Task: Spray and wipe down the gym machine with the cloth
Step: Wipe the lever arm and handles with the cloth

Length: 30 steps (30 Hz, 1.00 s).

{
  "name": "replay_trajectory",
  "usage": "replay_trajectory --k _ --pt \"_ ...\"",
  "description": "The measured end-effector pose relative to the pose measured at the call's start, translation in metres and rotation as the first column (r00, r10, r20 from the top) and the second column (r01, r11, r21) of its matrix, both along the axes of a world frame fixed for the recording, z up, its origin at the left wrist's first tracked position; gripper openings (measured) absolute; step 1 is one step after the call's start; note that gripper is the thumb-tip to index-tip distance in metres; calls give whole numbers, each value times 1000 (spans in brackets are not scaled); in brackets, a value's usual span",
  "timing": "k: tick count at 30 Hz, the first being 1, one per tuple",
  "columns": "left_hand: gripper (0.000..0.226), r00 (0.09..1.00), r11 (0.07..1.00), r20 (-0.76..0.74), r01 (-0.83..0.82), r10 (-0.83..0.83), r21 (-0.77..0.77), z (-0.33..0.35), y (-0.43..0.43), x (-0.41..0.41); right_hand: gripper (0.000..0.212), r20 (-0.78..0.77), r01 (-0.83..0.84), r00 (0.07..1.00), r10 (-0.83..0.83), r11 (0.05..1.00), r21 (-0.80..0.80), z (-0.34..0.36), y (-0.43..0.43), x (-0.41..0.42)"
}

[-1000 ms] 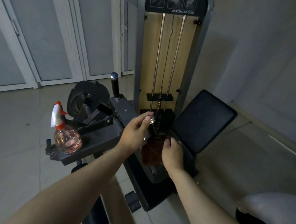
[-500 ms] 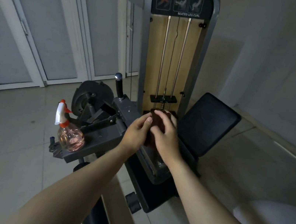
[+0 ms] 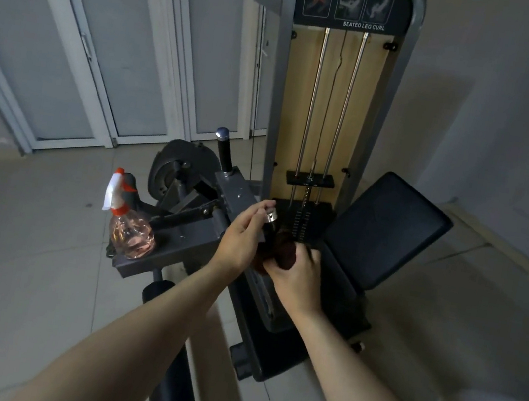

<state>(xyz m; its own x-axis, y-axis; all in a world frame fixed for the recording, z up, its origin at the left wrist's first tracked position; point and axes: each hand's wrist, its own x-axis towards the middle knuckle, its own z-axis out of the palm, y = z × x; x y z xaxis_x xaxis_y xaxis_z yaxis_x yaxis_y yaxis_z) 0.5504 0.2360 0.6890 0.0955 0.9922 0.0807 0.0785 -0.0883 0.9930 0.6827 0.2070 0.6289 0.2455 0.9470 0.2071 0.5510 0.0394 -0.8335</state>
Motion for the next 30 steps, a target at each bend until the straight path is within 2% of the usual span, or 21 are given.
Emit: replay_trajectory --k 2,4,6,8,10,18,21,26,30 --pt "34 1000 1000 -5 -5 5 1 0 -1 1 71 8 -3 1000 4 998 -61 5 0 3" --pt "33 1000 1000 3 0 0 4 1 -2 1 63 49 -25 998 30 995 -93 15 3 5" --pt "33 1000 1000 7 0 0 -3 2 -3 1 53 104 -98 989 102 994 -43 26 10 7" --pt "32 1000 1000 24 -3 3 -19 4 -4 2 55 177 -184 968 176 983 28 41 16 3" --pt "32 999 999 45 -7 9 -42 5 -4 3 55 211 -225 953 216 974 23 51 23 -3" --pt "33 994 998 103 -43 47 -35 4 -5 9 30 -161 -331 939 303 923 -195 48 40 3" --pt "33 995 999 83 -50 50 -6 4 -5 9 39 -252 -357 917 308 918 -174 40 38 5" --pt "32 994 997 71 -79 77 26 -2 -4 11 61 -239 -246 943 229 968 -41 3 19 2" --pt "33 995 996 54 -81 79 48 -9 -3 11 63 -240 -145 960 144 989 13 -12 14 0"
